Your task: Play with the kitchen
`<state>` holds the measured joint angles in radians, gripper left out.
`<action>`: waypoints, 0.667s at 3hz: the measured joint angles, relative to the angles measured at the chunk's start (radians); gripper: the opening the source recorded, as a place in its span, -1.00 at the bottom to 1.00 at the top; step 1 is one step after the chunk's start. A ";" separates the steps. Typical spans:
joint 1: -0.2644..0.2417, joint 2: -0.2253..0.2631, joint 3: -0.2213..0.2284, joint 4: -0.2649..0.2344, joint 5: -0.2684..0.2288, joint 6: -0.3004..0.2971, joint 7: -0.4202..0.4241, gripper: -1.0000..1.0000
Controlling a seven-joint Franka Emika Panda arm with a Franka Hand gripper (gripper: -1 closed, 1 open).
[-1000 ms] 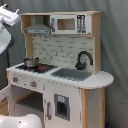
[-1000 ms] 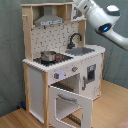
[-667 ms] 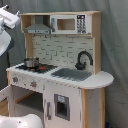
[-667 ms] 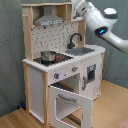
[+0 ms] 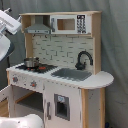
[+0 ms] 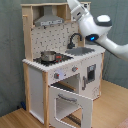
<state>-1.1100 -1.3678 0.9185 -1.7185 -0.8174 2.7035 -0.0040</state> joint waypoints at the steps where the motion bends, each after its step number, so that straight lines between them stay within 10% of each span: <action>1: -0.015 -0.031 0.027 0.002 0.001 -0.094 0.080 1.00; 2: -0.020 -0.048 0.050 0.006 0.002 -0.192 0.146 1.00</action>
<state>-1.1304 -1.4161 0.9683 -1.7128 -0.8154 2.5112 0.1425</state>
